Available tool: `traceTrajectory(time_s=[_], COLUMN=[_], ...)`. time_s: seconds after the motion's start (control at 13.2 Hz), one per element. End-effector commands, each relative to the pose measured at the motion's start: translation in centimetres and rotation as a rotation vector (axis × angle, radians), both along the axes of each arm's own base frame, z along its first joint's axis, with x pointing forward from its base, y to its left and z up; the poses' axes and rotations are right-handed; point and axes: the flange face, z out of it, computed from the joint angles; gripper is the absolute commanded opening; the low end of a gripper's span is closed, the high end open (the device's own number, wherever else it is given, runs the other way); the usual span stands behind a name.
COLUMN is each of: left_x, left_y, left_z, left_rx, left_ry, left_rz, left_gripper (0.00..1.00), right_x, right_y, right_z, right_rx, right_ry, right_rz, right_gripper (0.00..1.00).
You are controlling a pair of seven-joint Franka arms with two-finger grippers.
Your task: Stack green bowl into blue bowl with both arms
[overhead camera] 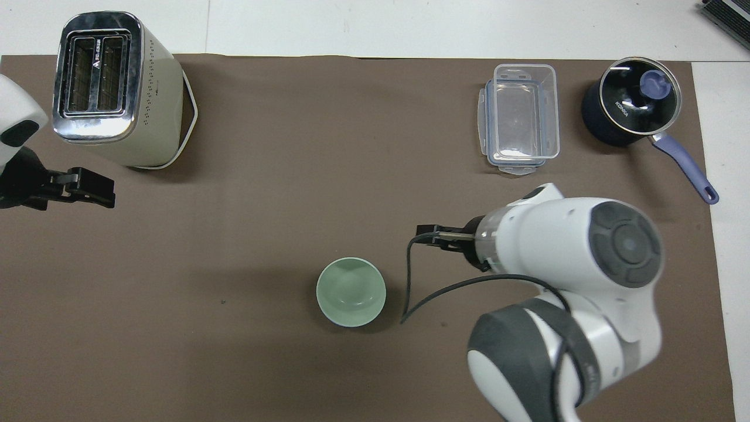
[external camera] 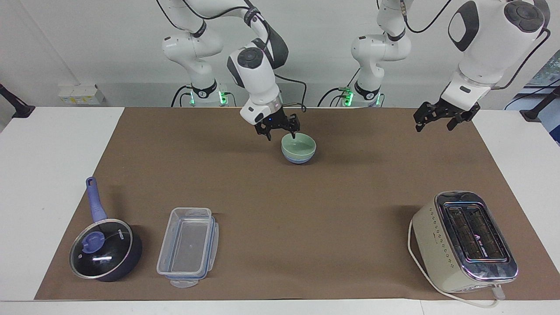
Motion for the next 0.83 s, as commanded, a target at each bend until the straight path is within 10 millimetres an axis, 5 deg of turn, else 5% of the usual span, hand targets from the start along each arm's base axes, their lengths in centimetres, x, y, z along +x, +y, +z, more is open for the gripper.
traceTrajectory(time_s=[0.0, 0.15, 0.3, 0.75], left_x=[0.2, 0.2, 0.2, 0.2], left_y=[0.2, 0.2, 0.2, 0.2], left_z=[0.2, 0.2, 0.2, 0.2], left_rx=[0.001, 0.001, 0.001, 0.001], left_ry=[-0.008, -0.008, -0.008, -0.008], left_rz=[0.007, 0.007, 0.007, 0.007], left_gripper=[1.00, 1.00, 1.00, 1.00], right_x=[2.3, 2.4, 1.9, 2.4], right_y=[-5.2, -8.0, -8.6, -8.8], right_z=[6.0, 10.3, 13.1, 14.4], right_rx=[-0.091, -0.143, -0.208, -0.204], right_ry=[-0.010, 0.017, 0.028, 0.062], right_rz=[0.011, -0.005, 0.008, 0.012], right_gripper=[1.00, 1.00, 1.00, 1.00])
